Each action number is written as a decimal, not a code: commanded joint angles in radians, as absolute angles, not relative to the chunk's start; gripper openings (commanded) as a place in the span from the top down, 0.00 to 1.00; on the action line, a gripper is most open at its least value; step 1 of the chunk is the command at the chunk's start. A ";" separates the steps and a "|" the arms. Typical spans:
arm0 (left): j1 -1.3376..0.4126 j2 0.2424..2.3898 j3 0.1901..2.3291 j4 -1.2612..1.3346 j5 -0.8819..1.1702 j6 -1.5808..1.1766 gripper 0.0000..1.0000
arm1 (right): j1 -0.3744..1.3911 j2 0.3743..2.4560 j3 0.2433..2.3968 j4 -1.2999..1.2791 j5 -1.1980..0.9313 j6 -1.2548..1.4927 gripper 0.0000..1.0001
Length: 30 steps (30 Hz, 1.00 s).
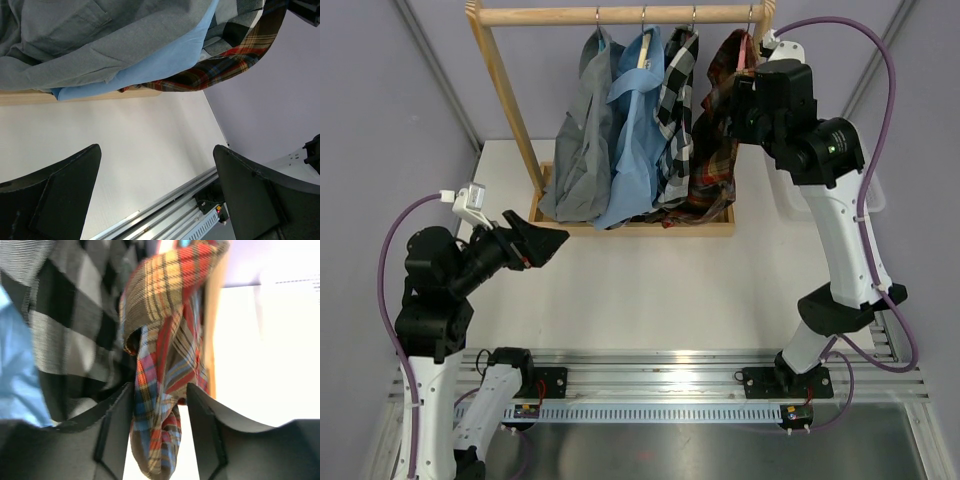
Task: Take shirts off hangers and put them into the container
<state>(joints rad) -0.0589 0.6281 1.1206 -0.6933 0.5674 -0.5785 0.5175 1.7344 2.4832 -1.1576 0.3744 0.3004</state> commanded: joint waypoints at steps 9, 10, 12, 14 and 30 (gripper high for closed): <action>-0.061 0.617 1.117 -0.661 0.572 -0.589 0.01 | 0.522 1.701 2.433 -1.132 0.494 0.281 0.75; -0.061 0.615 1.118 -0.667 0.571 -0.584 0.01 | 0.522 1.703 2.433 -1.131 0.497 0.281 0.82; -0.061 0.614 1.123 -0.675 0.565 -0.580 0.01 | 0.522 1.710 2.434 -1.129 0.508 0.275 0.86; -0.061 0.614 1.124 -0.678 0.568 -0.577 0.01 | 0.522 1.718 2.430 -1.127 0.511 0.265 0.89; -0.061 0.589 1.126 -0.698 0.569 -0.571 0.01 | 0.522 1.759 2.407 -1.095 0.528 0.244 0.57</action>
